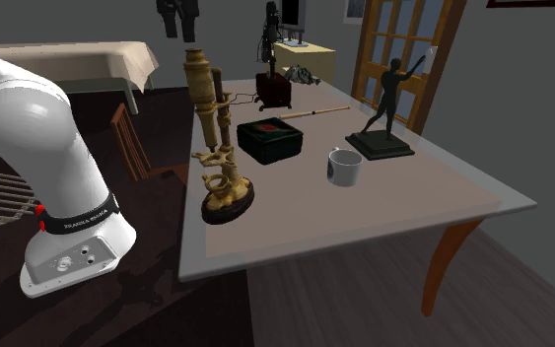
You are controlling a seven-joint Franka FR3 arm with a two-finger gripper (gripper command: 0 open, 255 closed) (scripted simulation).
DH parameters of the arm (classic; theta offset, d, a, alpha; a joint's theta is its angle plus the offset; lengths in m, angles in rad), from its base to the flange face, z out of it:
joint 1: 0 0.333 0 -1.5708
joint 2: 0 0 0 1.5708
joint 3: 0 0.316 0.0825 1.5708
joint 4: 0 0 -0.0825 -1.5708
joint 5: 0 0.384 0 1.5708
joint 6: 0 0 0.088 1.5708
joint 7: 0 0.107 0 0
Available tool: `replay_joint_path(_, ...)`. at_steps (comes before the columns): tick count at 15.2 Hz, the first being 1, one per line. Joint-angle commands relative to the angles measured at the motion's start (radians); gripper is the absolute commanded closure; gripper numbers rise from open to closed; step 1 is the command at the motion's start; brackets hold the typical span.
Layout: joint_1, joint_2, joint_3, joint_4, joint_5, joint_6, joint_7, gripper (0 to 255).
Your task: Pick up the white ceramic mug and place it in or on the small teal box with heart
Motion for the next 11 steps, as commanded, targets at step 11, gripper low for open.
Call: replay_joint_path(11,-0.039,0.267,-0.091,-0.022,-0.050,0.304,-0.098,0)
